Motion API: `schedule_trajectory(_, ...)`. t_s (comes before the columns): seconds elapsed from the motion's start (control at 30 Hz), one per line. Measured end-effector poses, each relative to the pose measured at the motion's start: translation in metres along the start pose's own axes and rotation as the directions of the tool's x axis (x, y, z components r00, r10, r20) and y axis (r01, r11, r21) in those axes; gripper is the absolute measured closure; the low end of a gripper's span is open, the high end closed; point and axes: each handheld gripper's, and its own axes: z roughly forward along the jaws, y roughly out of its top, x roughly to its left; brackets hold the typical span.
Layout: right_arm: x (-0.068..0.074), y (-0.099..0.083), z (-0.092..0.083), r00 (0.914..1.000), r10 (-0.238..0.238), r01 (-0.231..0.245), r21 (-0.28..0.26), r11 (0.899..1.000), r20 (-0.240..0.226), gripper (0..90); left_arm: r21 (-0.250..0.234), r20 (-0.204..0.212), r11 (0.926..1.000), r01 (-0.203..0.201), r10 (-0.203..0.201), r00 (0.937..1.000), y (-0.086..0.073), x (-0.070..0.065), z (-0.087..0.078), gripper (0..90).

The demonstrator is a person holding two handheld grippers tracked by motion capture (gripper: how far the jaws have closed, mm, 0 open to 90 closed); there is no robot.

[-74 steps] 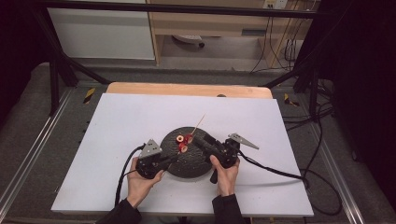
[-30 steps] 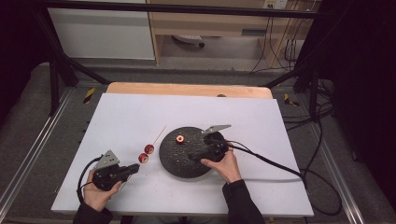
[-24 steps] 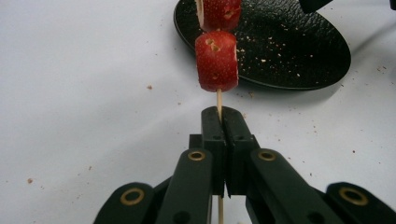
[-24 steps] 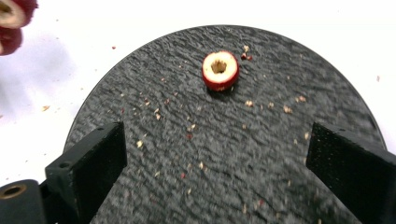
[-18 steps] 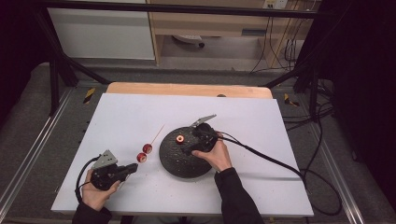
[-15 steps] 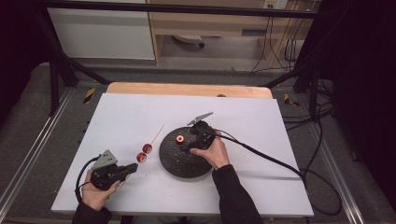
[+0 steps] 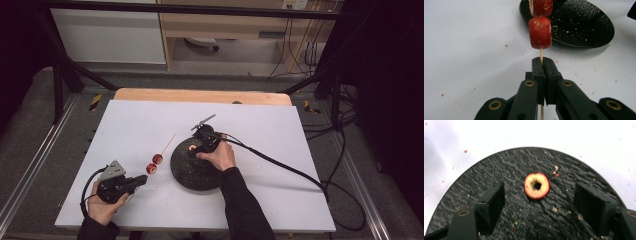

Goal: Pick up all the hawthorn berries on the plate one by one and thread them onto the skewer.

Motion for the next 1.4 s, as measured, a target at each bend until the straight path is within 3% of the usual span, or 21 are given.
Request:
schedule_trajectory(0.73, 0.000, 0.010, 0.015, 0.9996, 0.002, 0.000, 0.071, 0.997, -0.030, 60.5, 0.004, 0.001, 1.0000, -0.004, 0.004, 1.0000, 0.000, -0.001, 0.001, 88.6)
schedule_trajectory(1.4, -0.003, 0.012, 0.014, 0.9991, 0.012, -0.009, 0.085, 0.996, -0.040, 63.0, 0.005, 0.001, 1.0000, -0.007, 0.007, 1.0000, 0.000, -0.001, 0.001, 88.6)
